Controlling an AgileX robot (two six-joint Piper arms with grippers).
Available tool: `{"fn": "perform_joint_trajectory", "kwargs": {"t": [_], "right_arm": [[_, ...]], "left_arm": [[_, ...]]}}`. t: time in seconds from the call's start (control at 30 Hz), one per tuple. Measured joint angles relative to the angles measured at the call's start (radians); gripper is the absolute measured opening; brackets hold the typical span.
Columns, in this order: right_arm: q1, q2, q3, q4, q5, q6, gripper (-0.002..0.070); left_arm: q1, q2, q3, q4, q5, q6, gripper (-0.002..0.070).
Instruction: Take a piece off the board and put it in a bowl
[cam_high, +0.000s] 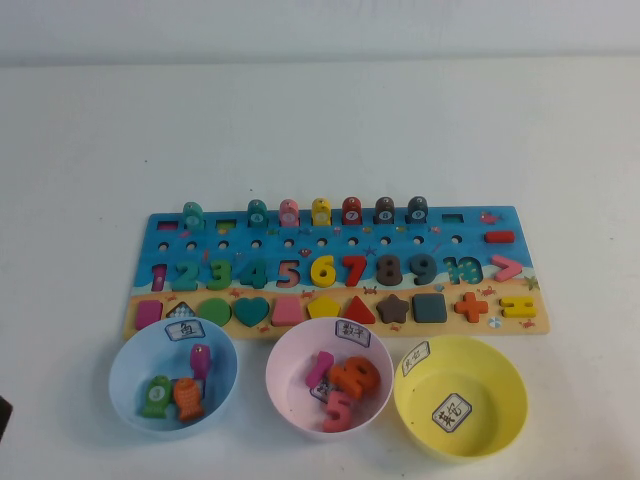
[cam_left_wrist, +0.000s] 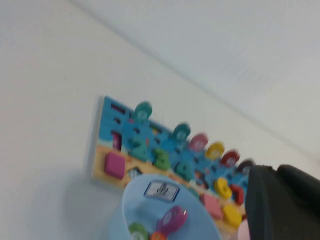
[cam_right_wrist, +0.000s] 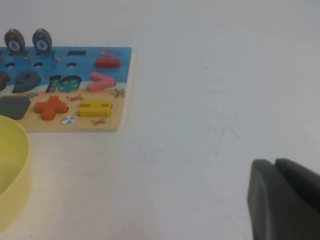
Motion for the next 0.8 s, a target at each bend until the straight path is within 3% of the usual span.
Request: {"fn": "perform_joint_trajectory", "kwargs": {"t": [0.17, 0.33, 0.63, 0.8], "right_arm": [[0.0, 0.0, 0.0, 0.0, 0.0, 0.0, -0.0017], [0.0, 0.0, 0.0, 0.0, 0.002, 0.0, -0.0017], [0.0, 0.0, 0.0, 0.0, 0.002, 0.0, -0.0017], [0.0, 0.0, 0.0, 0.0, 0.002, 0.0, -0.0017]], "left_arm": [[0.0, 0.237, -0.358, 0.135, 0.416, 0.131, -0.0005], [0.0, 0.513, -0.694, 0.205, 0.663, 0.328, -0.0005], [-0.002, 1.058, -1.035, 0.222, 0.858, 0.525, -0.0005], [-0.071, 1.311, -1.222, 0.293, 0.943, 0.539, -0.0004]]}}
